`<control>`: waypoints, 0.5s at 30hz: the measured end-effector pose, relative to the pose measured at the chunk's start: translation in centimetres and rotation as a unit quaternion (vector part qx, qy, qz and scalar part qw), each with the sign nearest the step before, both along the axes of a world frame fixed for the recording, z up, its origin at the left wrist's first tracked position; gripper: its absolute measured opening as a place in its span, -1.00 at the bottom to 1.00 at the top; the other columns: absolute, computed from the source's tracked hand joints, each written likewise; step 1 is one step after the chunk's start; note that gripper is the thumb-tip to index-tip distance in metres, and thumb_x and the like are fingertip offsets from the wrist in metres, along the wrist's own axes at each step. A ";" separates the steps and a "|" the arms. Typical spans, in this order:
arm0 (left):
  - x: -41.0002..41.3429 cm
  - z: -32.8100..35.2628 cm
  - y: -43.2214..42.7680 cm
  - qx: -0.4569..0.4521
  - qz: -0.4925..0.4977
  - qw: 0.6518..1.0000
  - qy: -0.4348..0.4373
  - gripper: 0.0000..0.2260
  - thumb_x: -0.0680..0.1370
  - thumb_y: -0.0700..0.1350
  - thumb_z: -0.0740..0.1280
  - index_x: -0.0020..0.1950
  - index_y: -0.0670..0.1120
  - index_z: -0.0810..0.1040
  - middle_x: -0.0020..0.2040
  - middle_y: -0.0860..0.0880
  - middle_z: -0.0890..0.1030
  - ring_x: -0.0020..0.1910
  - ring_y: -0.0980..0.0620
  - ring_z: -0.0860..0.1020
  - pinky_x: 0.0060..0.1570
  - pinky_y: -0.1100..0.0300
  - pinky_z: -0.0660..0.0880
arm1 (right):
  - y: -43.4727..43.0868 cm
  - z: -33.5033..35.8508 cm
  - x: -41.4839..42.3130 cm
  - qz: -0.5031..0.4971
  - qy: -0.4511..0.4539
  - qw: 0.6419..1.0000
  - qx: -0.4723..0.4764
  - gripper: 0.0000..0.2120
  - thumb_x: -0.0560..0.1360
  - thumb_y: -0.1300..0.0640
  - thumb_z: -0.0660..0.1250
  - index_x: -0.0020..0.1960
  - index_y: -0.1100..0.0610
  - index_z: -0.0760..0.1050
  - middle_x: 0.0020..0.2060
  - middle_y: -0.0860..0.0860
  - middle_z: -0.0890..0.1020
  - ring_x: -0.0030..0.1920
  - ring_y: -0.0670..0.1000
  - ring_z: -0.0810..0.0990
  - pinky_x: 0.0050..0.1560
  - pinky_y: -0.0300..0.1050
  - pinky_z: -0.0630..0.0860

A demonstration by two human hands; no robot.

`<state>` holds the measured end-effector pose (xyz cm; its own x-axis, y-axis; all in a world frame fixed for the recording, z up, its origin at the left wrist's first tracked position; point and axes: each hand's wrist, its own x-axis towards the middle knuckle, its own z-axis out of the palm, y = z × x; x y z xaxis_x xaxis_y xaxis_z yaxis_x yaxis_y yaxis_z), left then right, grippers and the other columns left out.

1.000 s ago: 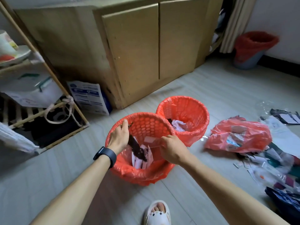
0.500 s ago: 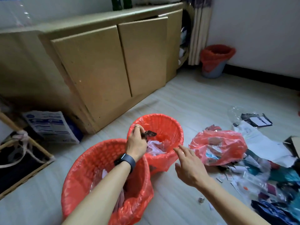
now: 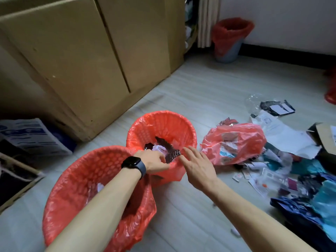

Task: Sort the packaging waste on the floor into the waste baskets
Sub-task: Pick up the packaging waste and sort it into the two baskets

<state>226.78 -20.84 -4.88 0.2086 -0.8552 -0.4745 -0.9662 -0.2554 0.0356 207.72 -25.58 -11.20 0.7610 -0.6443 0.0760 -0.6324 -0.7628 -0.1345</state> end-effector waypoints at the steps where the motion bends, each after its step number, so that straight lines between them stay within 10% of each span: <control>1: -0.1 0.2 0.2 -0.004 -0.010 1.000 -0.011 -0.54 0.41 0.42 0.18 -0.07 0.09 0.60 0.05 0.10 0.65 0.08 -0.02 0.57 -0.02 0.17 0.36 | -0.2 0.5 -0.3 -0.008 -0.005 1.000 -0.002 -0.56 0.29 0.31 0.26 0.14 0.06 0.50 0.30 0.10 0.52 0.37 0.18 0.45 0.13 0.08 0.56; 9: -3.2 1.4 1.0 -0.081 -0.043 0.996 -0.007 -0.63 0.49 0.11 0.22 0.23 0.00 0.51 0.20 -0.10 0.58 0.18 -0.16 0.55 0.13 0.03 0.49 | 1.0 2.0 -9.7 -0.176 -0.129 0.974 0.067 -0.58 0.49 0.10 0.31 0.33 0.16 0.44 0.30 0.14 0.49 0.27 0.21 0.44 0.28 0.09 0.43; 15: -14.0 -2.1 2.0 -0.095 -0.177 0.976 0.089 -0.69 0.54 0.05 0.25 0.27 0.07 0.52 0.22 -0.07 0.54 0.22 -0.12 0.51 0.20 -0.01 0.47 | 8.3 -4.9 -22.7 -0.330 -0.035 0.911 0.246 -0.48 0.53 -0.02 0.32 0.42 0.13 0.34 0.34 0.15 0.47 0.35 0.17 0.40 0.35 0.07 0.38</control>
<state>212.76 -18.82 -6.93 -0.1876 -0.9344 -0.3029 -0.9667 0.1211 0.2253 184.98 -17.31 -16.13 0.2005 -0.9284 -0.3128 -0.9082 -0.0565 -0.4146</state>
